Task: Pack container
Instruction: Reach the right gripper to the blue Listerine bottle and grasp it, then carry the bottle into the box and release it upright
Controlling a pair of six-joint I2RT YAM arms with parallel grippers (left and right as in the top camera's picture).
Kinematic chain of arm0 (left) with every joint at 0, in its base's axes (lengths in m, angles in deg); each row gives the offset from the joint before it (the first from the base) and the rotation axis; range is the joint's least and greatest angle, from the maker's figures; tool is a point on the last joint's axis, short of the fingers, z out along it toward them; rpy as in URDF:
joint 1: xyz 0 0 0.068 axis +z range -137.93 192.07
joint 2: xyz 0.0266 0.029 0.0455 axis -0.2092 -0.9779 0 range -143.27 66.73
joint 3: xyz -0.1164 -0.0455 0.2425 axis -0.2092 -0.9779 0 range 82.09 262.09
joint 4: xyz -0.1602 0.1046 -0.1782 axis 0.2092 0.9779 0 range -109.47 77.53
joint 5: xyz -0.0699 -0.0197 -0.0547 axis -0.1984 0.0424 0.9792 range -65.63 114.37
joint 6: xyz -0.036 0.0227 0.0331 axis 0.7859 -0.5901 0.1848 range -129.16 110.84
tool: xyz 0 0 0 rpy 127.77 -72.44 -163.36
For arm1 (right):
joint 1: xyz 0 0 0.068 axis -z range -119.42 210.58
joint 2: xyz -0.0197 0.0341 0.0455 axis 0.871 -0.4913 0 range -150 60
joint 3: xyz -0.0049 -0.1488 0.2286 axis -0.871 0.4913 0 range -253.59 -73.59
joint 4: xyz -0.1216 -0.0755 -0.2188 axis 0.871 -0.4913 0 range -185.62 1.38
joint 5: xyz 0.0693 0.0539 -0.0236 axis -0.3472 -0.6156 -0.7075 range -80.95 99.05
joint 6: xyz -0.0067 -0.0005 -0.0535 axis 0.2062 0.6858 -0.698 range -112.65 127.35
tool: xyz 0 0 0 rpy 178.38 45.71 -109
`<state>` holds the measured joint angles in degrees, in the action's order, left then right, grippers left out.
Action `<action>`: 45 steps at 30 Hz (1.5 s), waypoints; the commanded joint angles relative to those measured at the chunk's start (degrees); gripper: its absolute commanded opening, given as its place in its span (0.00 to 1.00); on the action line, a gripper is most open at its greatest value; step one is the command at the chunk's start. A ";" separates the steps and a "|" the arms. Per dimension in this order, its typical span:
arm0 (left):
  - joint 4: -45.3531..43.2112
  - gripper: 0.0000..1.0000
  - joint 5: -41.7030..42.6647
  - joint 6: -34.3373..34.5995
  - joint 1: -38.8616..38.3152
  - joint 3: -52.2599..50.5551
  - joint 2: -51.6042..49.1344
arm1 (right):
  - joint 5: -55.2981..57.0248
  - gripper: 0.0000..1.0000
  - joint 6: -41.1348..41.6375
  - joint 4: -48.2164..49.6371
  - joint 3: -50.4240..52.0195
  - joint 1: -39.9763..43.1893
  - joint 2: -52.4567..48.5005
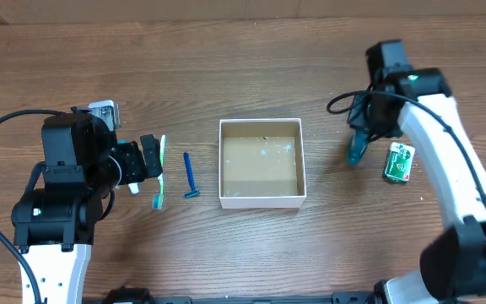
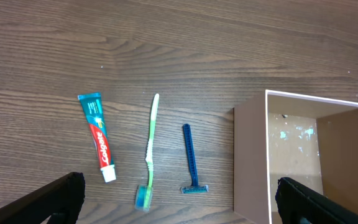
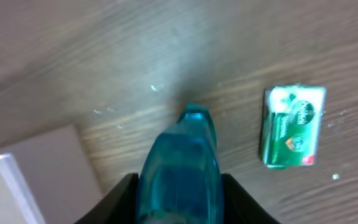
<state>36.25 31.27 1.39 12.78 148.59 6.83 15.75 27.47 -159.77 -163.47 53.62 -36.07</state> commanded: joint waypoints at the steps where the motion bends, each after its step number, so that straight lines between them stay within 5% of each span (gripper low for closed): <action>1: -0.15 1.00 0.20 -0.72 -0.37 1.60 -0.09 | 0.52 0.04 -2.56 -5.09 -12.55 -3.30 9.46; 10: -0.15 1.00 0.22 -0.72 -0.37 1.60 -0.09 | 1.25 0.04 4.70 -1.20 -16.61 -31.47 4.59; 19: -0.13 1.00 0.20 -0.72 -0.37 1.60 -0.11 | -2.51 0.04 6.73 5.49 -16.59 -33.16 -15.98; 26: -0.15 1.00 0.20 -0.72 -0.37 1.60 -0.11 | -2.51 0.05 6.73 8.00 -16.57 -33.16 -19.21; 28: -0.13 1.00 0.20 -0.72 -0.37 1.60 -0.09 | -2.51 0.47 6.71 7.26 -16.57 -33.16 -19.21; 29: -0.13 1.00 0.20 -0.72 -0.37 1.60 -0.09 | -2.51 0.54 6.71 7.10 -16.57 -33.16 -19.21; 36: -0.09 1.00 0.20 -0.74 -0.37 1.60 -0.11 | -1.11 0.66 6.43 5.86 -16.63 -33.16 -18.01; 39: -0.13 1.00 0.17 -0.76 -0.37 1.57 -0.11 | -0.31 0.71 -1.01 3.69 -20.28 -33.16 -8.68; 42: -0.15 1.00 0.15 -0.94 -0.37 1.57 -0.11 | 2.47 1.00 -2.16 2.03 -23.82 -31.08 0.11; 45: -0.07 1.00 0.13 -1.57 -0.37 1.60 -0.11 | 5.11 1.00 2.51 -2.75 -23.82 -21.03 7.37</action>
<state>36.27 31.27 1.32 12.78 148.63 6.81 17.26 26.86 -159.27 -186.31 24.68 -33.32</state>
